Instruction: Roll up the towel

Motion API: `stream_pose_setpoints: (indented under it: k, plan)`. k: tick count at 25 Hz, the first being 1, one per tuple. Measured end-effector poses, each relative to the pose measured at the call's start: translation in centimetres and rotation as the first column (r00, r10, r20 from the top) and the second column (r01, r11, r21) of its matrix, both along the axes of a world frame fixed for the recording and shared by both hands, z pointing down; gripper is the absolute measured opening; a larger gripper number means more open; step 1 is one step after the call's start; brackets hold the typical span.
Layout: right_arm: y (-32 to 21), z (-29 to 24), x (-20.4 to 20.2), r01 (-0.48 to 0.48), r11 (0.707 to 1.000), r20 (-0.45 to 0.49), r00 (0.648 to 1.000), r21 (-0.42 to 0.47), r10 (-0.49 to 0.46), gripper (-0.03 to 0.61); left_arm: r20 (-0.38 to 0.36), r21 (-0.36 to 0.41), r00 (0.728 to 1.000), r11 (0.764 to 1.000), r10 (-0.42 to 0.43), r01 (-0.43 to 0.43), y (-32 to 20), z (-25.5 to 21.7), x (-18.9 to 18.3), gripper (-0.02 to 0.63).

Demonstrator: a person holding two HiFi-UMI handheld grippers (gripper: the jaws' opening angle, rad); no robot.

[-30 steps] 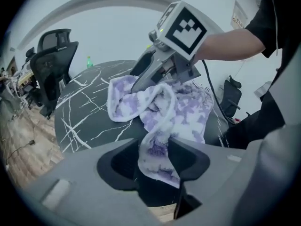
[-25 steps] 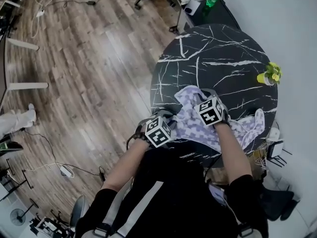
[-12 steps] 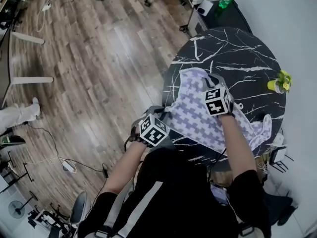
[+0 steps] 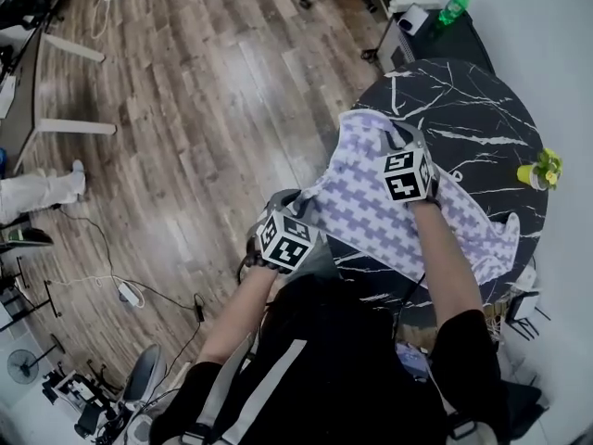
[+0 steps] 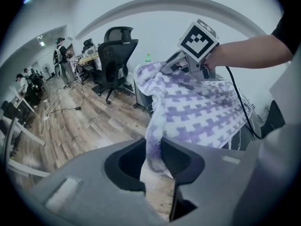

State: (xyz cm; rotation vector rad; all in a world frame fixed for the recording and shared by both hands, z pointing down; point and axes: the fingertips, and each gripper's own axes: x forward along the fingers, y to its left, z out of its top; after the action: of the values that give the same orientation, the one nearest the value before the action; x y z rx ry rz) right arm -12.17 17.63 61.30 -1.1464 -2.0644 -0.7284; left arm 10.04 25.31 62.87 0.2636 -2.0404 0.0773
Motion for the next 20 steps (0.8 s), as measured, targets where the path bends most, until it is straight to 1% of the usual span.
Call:
stream_pose_setpoints:
  k: [1, 2, 3, 5, 6, 8, 13, 16, 20]
  plan:
    - [0.2, 0.2, 0.3, 0.004, 1.0, -0.015, 1.0, 0.001, -0.004, 0.075, 0.005, -0.016, 1.0, 1.0, -0.007, 0.007, 0.2, -0.2, 0.1, 0.122]
    - [0.2, 0.4, 0.7, 0.008, 1.0, -0.032, 0.999, -0.001, -0.008, 0.149, 0.008, -0.029, 1.0, 1.0, -0.009, 0.009, 0.2, -0.4, 0.2, 0.151]
    - [0.1, 0.5, 1.1, 0.012, 1.0, -0.045, 0.999, -0.007, -0.012, 0.198, 0.01, -0.038, 1.0, 0.999, -0.009, 0.009, 0.0, -0.5, 0.4, 0.174]
    - [-0.5, 0.4, 2.0, 0.026, 1.0, -0.049, 0.998, -0.017, -0.027, 0.262, 0.016, -0.047, 1.0, 0.999, -0.002, 0.003, -0.7, -1.0, 0.5, 0.18]
    - [-0.8, 0.4, 2.3, 0.034, 0.999, -0.043, 0.998, -0.02, -0.035, 0.278, 0.02, -0.052, 1.0, 0.999, 0.005, -0.004, -1.0, -1.2, 0.5, 0.192]
    - [-1.7, 0.2, 2.9, 0.037, 0.999, -0.037, 0.999, -0.026, -0.038, 0.284, 0.022, -0.06, 0.999, 0.998, 0.028, -0.026, -2.0, -1.5, 0.4, 0.196]
    - [-5.8, -1.3, 4.4, -0.006, 0.998, -0.042, 0.999, -0.061, 0.003, 0.284, 0.024, -0.05, 0.995, 0.994, 0.101, -0.099, -6.3, -2.3, 0.0, 0.199]
    - [-10.0, -2.0, 4.8, -0.036, 0.998, -0.022, 0.999, -0.059, 0.035, 0.284, 0.027, -0.038, 0.987, 0.986, 0.16, -0.159, -10.4, -2.3, -0.7, 0.198]
    - [-17.3, -2.1, 4.2, -0.108, 0.993, -0.029, 0.994, -0.048, 0.107, 0.284, 0.031, -0.032, 0.969, 0.97, 0.244, -0.243, -16.5, -2.2, -2.0, 0.198]
